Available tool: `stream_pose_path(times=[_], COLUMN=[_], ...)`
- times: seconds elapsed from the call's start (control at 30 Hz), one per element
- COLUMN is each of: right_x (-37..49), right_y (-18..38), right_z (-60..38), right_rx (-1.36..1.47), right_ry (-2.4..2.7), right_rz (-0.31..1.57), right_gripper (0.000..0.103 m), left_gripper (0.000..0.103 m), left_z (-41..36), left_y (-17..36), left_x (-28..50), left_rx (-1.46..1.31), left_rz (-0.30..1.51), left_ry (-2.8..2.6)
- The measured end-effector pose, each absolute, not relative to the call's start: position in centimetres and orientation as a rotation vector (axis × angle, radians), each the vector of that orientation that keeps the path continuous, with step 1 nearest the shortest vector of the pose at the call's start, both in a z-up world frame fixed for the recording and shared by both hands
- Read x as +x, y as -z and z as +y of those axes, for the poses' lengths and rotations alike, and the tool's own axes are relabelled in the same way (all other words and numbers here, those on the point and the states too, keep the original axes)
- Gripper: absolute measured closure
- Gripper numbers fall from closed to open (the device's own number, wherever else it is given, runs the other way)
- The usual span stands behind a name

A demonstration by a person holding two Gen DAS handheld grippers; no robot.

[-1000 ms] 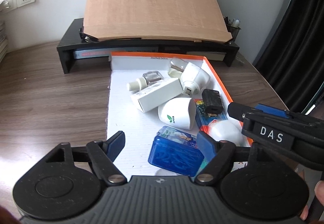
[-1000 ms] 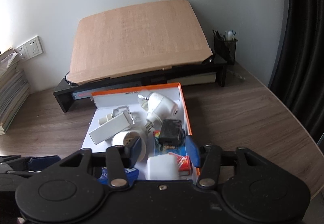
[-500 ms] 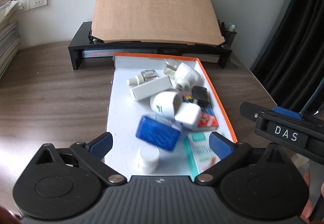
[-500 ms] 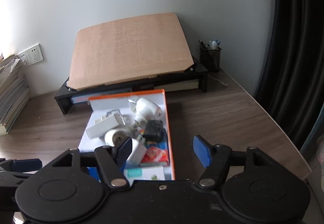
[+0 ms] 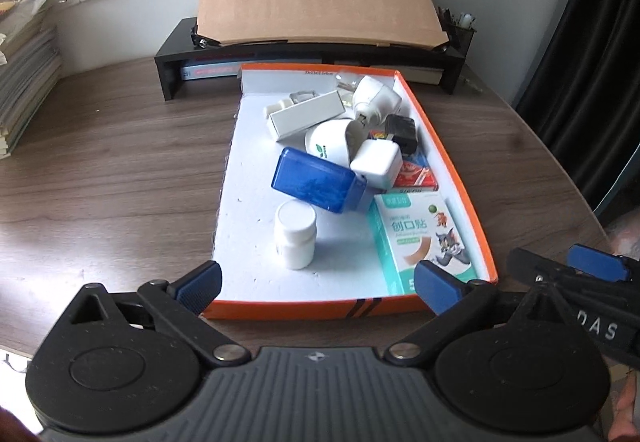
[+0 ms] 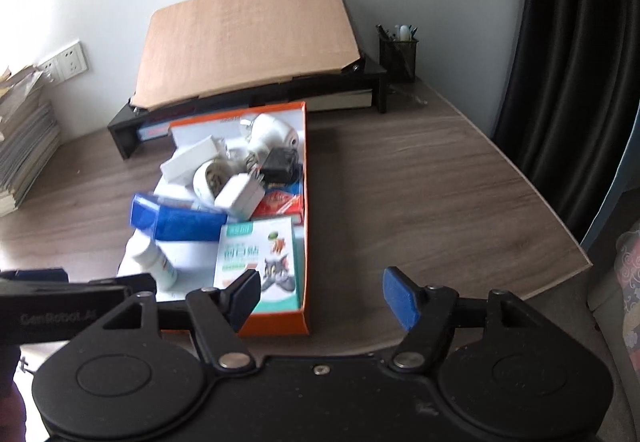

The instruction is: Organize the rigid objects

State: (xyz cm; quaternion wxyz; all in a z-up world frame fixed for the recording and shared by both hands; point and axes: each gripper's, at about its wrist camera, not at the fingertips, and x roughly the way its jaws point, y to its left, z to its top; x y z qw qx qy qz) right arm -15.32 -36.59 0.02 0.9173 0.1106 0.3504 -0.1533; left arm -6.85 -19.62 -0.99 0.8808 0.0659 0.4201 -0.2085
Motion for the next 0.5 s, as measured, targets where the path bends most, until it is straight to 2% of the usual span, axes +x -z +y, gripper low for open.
stream_pose_path(times=[0.5], right_x=[-15.7], right_y=[0.7], right_z=[-36.1], right_rx=[0.220], right_ry=[0.279], right_rz=[0.751], right_gripper=[0.023], left_gripper=[0.000], left_z=[-19.0], left_y=[1.3], left_x=[-8.0], left_rx=[0.140], left_rz=[0.879], left_ry=[0.382])
